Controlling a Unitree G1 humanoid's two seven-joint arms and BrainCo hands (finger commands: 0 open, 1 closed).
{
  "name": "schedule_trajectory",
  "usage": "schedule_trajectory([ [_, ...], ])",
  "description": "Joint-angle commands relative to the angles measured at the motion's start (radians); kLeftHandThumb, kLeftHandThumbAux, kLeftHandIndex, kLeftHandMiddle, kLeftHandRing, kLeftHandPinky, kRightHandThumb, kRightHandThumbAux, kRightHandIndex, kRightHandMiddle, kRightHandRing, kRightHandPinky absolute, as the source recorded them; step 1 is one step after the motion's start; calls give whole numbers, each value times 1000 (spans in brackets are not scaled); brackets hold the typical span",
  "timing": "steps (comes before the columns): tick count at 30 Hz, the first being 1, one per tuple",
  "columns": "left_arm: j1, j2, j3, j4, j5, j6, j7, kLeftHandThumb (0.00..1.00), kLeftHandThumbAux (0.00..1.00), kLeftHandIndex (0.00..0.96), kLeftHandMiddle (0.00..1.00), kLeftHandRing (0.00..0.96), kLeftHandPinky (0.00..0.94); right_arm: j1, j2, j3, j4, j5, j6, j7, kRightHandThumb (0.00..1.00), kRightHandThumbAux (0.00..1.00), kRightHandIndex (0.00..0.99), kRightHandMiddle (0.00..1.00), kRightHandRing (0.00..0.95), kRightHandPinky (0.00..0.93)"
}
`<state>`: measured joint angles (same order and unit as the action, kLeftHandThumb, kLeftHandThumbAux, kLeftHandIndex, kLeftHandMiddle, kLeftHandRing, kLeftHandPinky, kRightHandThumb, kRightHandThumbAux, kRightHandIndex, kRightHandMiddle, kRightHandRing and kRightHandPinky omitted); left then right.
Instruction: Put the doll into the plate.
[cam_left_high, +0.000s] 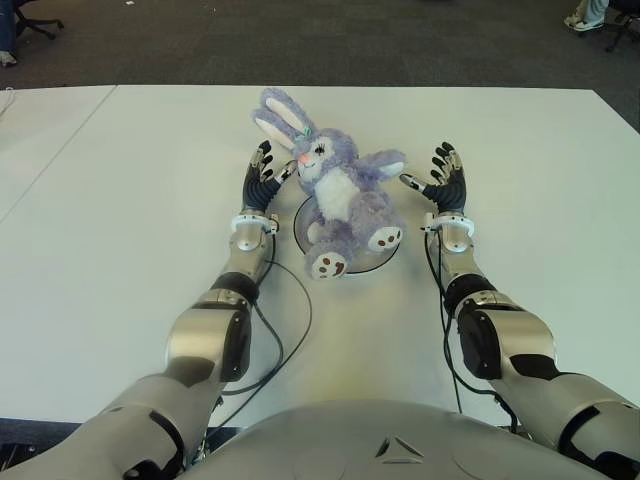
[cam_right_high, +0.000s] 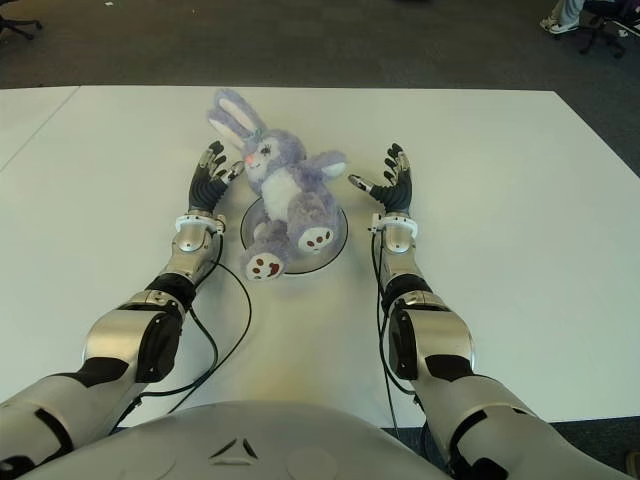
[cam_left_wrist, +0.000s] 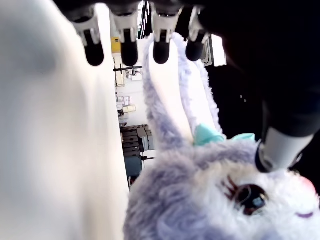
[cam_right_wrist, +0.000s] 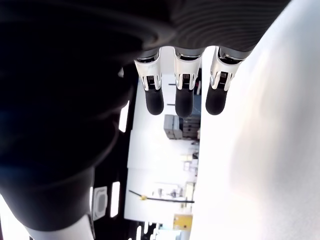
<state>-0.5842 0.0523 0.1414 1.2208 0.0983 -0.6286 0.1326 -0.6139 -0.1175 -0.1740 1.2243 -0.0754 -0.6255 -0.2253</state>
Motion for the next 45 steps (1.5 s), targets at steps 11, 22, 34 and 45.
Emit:
schedule_trajectory([
  [11,250,-3,-5,137,27,69,38,45,690,21,86,94,104,241,89,-42,136,31,121,44,0,925,108,142,134,158],
  [22,243,-2,-10,138,31,95,42,58,703,27,100,107,123,234,94,-85,136,52,131,77,0,929,112,145,138,161],
  [34,242,-1,-12,139,34,108,54,62,678,38,108,114,129,232,97,-111,135,57,138,98,7,949,122,158,149,169],
  [45,241,-2,-7,140,25,116,43,72,682,49,114,118,127,232,96,-112,134,50,138,96,0,941,122,158,147,163],
])
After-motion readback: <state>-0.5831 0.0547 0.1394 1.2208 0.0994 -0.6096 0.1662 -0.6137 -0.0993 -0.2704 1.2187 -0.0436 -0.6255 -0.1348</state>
